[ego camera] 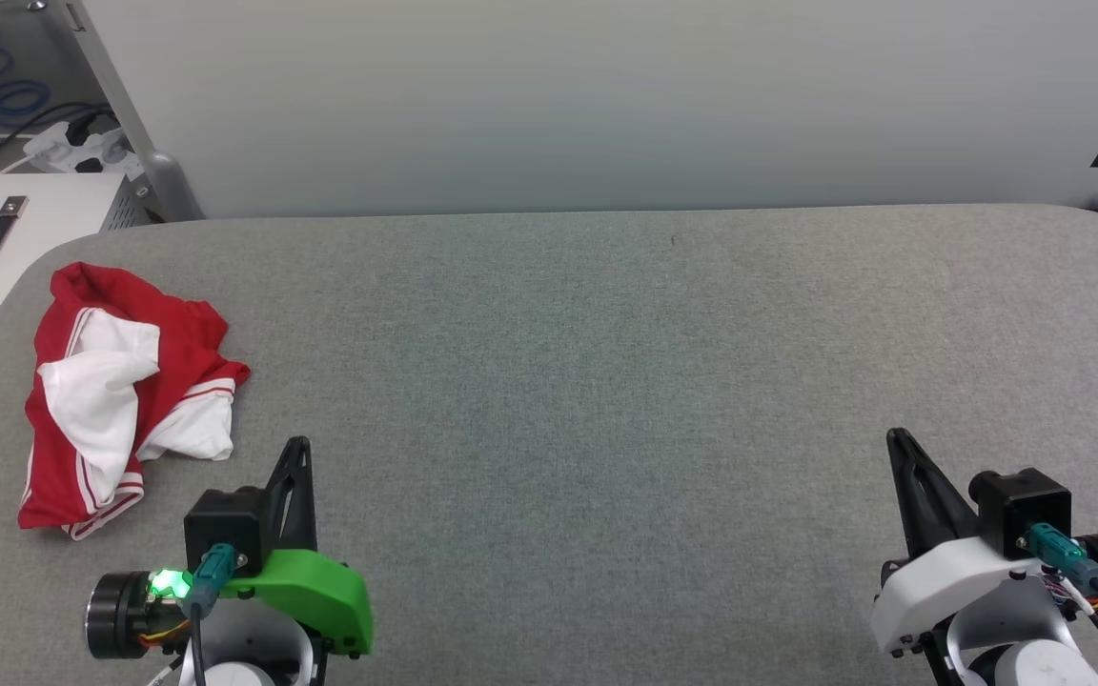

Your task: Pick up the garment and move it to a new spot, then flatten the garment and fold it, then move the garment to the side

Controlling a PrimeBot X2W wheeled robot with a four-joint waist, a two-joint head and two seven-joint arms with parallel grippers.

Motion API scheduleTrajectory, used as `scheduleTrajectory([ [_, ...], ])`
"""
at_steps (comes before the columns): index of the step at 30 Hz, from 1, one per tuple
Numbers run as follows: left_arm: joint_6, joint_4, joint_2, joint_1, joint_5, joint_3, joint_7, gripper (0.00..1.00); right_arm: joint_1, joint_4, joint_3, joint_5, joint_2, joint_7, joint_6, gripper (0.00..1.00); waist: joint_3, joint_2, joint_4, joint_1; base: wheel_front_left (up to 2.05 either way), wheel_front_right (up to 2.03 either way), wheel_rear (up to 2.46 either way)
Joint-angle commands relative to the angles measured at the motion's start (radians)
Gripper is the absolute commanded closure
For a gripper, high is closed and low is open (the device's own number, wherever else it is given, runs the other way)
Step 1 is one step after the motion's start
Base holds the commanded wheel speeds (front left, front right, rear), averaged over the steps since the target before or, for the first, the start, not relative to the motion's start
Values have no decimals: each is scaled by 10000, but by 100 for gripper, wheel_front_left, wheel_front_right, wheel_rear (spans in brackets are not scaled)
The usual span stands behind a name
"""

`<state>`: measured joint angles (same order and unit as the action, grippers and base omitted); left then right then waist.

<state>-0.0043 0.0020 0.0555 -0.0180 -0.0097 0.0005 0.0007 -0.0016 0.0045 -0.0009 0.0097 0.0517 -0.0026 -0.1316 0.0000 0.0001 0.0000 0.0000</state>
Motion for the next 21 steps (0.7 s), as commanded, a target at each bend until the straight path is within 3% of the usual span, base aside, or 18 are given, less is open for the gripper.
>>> scheduleTrajectory([
  [1,43,-20,-53,180,97,-5,-7,100,16,-45,9,-97,-15,26,9,100,0,-1,0,0,0,0,0],
  [21,43,-20,-53,180,97,-5,-7,100,16,-45,9,-97,-15,26,9,100,0,-1,0,0,0,0,0],
])
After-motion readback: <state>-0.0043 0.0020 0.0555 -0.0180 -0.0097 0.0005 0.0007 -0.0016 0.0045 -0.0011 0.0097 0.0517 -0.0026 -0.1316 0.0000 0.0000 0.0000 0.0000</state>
